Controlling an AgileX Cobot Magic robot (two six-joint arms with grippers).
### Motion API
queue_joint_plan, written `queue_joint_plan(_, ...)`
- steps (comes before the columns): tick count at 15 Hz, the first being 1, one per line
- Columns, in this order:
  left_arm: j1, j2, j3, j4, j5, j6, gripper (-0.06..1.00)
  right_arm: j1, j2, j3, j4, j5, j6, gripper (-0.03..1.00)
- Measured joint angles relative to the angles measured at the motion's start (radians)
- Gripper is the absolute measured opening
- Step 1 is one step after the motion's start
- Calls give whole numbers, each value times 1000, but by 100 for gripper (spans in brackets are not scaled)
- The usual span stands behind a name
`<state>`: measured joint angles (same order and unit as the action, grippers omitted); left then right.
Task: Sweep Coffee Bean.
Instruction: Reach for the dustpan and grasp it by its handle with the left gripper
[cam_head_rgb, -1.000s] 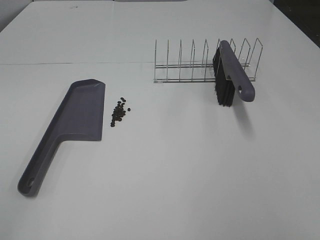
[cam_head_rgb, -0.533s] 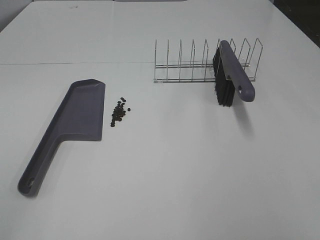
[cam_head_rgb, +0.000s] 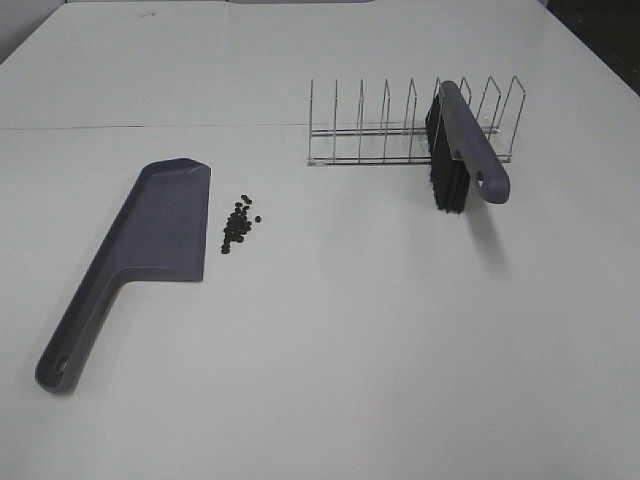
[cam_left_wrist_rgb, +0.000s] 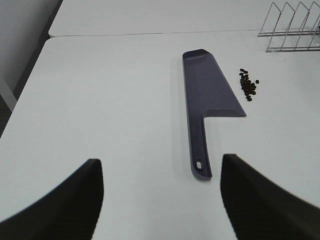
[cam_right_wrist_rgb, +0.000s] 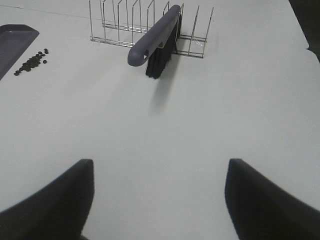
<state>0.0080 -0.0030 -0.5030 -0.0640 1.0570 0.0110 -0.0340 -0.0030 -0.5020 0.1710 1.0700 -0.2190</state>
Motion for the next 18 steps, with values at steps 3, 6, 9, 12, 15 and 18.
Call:
queue_joint_plan(3, 0, 0, 0, 0, 0, 0, 63, 0, 0, 0, 0, 0, 0, 65)
queue_joint_plan(6, 0, 0, 0, 0, 0, 0, 63, 0, 0, 0, 0, 0, 0, 65)
queue_joint_plan(9, 0, 0, 0, 0, 0, 0, 63, 0, 0, 0, 0, 0, 0, 65)
queue_joint_plan(12, 0, 0, 0, 0, 0, 0, 63, 0, 0, 0, 0, 0, 0, 65)
queue_joint_plan(15, 0, 0, 0, 0, 0, 0, 63, 0, 0, 0, 0, 0, 0, 65)
queue_joint_plan(18, 0, 0, 0, 0, 0, 0, 63, 0, 0, 0, 0, 0, 0, 65)
